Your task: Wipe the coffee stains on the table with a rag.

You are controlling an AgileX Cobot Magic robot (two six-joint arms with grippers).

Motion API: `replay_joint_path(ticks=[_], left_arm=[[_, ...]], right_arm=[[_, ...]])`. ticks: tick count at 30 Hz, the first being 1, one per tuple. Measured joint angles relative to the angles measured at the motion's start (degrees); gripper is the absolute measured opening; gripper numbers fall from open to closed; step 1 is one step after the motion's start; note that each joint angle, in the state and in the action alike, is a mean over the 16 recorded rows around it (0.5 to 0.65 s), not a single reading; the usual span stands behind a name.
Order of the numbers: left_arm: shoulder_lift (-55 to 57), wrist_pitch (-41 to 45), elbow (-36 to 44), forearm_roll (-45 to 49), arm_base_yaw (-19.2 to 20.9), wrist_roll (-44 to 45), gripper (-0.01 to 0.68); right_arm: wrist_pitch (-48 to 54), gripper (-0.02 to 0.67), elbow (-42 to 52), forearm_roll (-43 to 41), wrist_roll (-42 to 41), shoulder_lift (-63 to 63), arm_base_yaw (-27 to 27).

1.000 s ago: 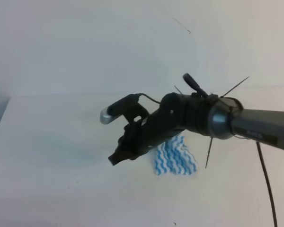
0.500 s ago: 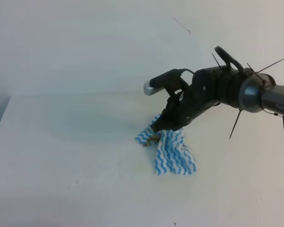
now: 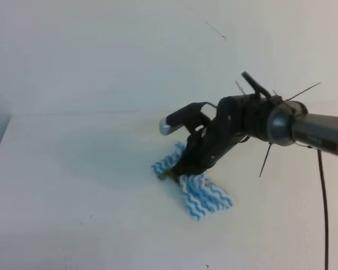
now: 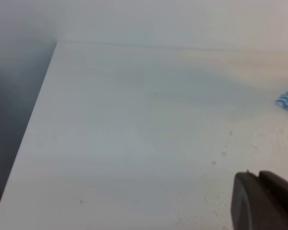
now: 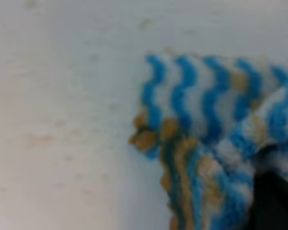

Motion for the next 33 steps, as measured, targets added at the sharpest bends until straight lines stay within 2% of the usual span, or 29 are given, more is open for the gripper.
replay_joint_path(ticks=[10,16,22,33], left_arm=[[0.0,0.0,0.0,0.0,0.0,0.0,-0.004],[0.0,0.0,0.0,0.0,0.0,0.0,-0.004],[0.0,0.0,0.0,0.0,0.0,0.0,-0.004],[0.0,0.0,0.0,0.0,0.0,-0.1,-0.004]], right_arm=[[3.9,0.009,-0.2,3.5,-3.8,0.3,10.2],[6.5,0.008,-0.2,1.3,-2.1,0.3,11.9],[8.5,0.008,-0.2,-1.6,0.5,0.2,7.4],[11.4,0.007,2.1,-7.3,2.2,-1.3,-7.5]])
